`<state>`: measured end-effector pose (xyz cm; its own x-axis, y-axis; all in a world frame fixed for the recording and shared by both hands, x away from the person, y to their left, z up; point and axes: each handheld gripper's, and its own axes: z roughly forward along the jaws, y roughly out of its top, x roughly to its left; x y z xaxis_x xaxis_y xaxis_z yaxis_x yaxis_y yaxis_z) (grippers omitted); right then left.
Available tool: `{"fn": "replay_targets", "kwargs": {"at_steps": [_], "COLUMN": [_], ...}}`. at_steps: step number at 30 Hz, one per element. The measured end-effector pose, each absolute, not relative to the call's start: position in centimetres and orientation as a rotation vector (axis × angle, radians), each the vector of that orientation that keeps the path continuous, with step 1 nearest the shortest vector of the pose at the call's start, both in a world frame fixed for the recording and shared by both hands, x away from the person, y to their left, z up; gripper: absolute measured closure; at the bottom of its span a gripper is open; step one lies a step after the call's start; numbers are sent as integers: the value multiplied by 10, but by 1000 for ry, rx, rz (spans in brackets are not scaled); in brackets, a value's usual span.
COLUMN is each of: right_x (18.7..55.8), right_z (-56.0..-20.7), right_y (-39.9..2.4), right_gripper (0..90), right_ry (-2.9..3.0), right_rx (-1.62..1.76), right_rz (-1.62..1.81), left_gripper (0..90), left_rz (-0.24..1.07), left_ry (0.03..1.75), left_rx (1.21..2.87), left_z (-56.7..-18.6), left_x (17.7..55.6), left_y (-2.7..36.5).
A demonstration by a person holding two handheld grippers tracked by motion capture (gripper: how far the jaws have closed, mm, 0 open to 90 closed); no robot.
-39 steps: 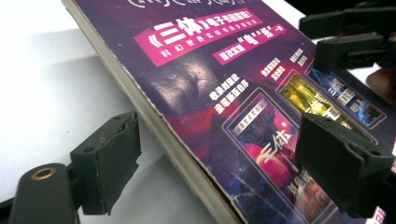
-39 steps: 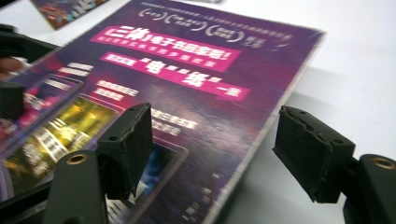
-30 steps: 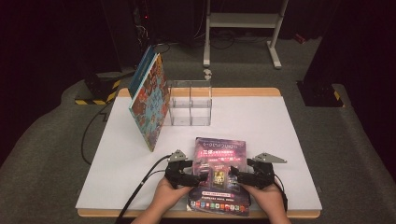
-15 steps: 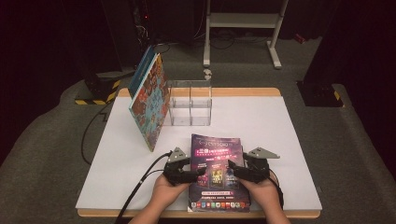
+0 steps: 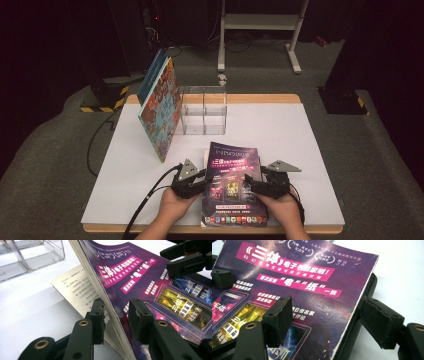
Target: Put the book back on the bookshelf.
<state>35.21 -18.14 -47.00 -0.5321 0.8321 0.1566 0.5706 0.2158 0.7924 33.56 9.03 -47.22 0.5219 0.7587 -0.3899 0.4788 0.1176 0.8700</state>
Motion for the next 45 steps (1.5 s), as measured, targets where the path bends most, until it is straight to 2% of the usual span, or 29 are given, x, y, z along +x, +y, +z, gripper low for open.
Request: {"fn": "replay_targets", "kwargs": {"at_steps": [6,10,14,17,20,24,26,35,41,45], "right_x": [350,348,346,345,344,344,344,348,354,358], "right_z": [-470,-470,-469,-469,-469,-469,-470,-471,-473,-474], "right_y": [-181,-181,-180,-180,-180,-180,-181,-184,-186,-186], "right_gripper": [261,262,262,263,263,264,264,250,217,202], "right_ry": [2189,2190,2190,2189,2188,2191,2190,2191,2201,2212], "right_rx": [1312,1304,1292,1290,1292,1284,1288,1323,1366,1380], "right_rz": [1224,1221,1213,1211,1210,1212,1217,1243,1263,1265], "left_gripper": [355,256,194,103,77,133,195,609,733,773], "left_rz": [263,125,18,-77,-112,-33,-13,245,297,304], "left_ry": [1230,1286,1279,1299,1286,1234,1219,1090,1024,1002], "left_rx": [1451,1418,1437,1444,1447,1483,1493,1546,1535,1517], "left_z": [-478,-481,-485,-491,-492,-486,-484,-471,-473,-473], "left_x": [339,339,337,343,343,340,341,331,324,322], "left_y": [100,103,96,91,86,83,86,82,82,82]}}
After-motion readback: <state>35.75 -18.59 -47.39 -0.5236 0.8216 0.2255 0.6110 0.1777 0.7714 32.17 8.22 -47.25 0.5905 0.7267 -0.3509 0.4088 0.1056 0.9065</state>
